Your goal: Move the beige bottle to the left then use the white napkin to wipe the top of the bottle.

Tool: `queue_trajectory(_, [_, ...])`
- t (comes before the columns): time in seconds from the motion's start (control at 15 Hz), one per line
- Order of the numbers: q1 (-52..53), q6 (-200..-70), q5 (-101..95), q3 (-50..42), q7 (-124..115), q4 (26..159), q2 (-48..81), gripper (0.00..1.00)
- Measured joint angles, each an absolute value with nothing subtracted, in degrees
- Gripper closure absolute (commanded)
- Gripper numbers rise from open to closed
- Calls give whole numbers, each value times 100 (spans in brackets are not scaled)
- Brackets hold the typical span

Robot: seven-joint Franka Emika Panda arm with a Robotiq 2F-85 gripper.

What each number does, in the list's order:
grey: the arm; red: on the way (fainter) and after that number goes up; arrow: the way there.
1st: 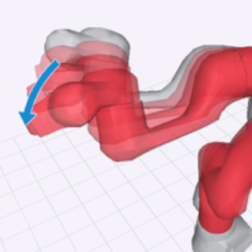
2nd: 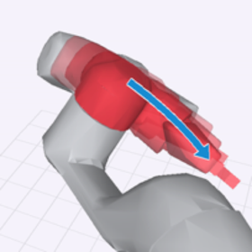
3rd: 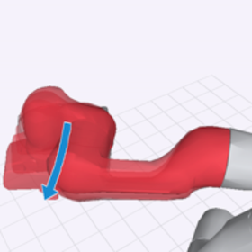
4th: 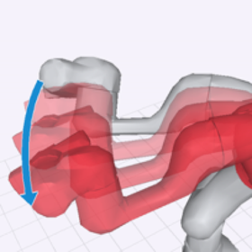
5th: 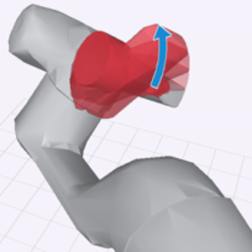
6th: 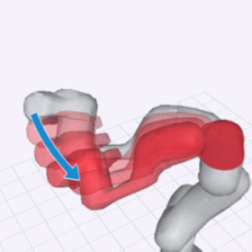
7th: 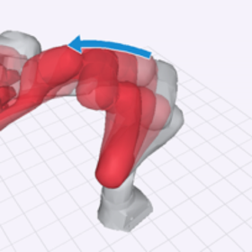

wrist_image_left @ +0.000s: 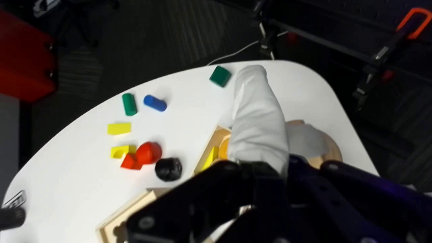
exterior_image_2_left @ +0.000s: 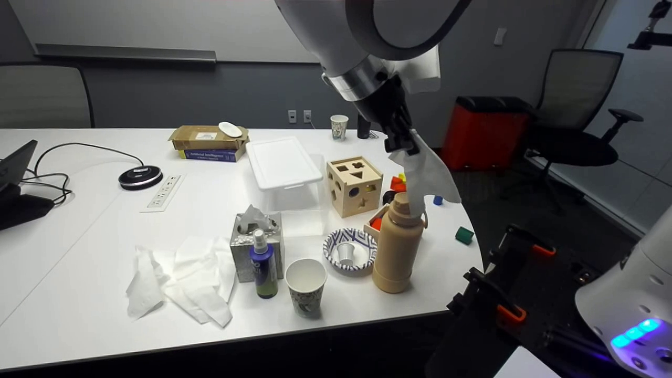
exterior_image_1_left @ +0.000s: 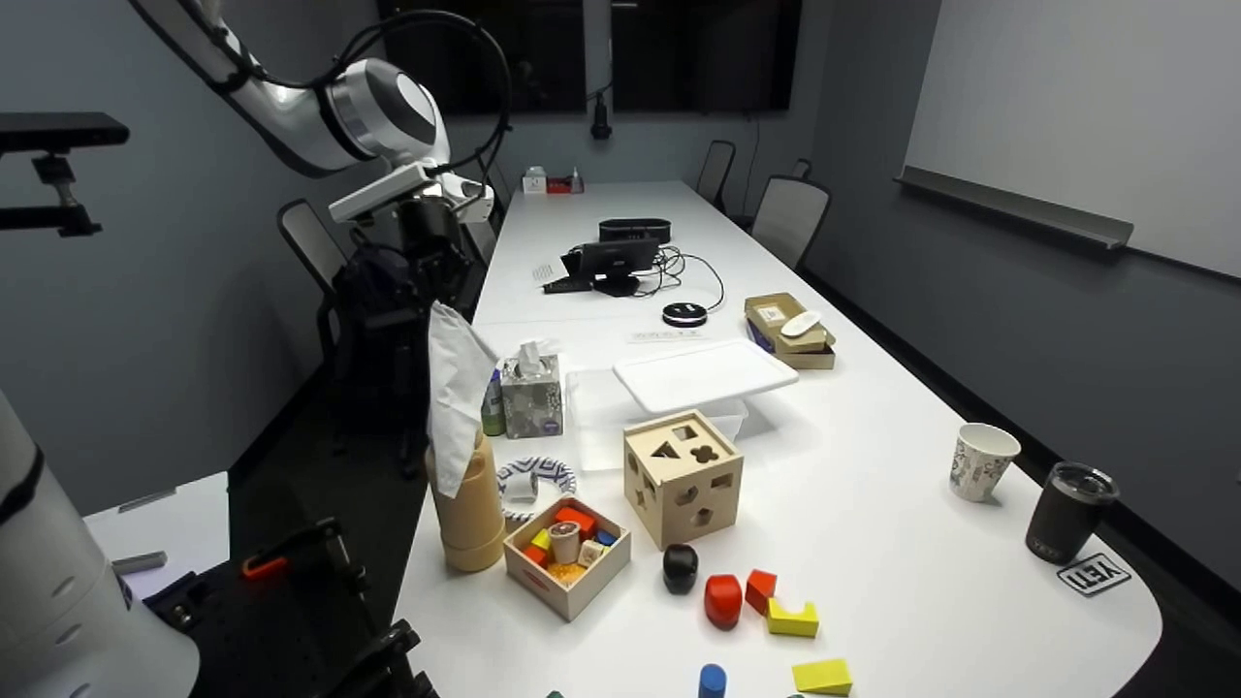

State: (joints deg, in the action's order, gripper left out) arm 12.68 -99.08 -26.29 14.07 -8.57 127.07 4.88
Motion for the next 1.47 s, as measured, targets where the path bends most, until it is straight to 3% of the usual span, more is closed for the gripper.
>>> queue_trajectory(0.73, [1413, -13459, -3603, 1419, -1291, 12340, 592, 100])
queue_trajectory(1.47, [2201, -16317, -7361, 801, -2310, 9252, 3862, 100])
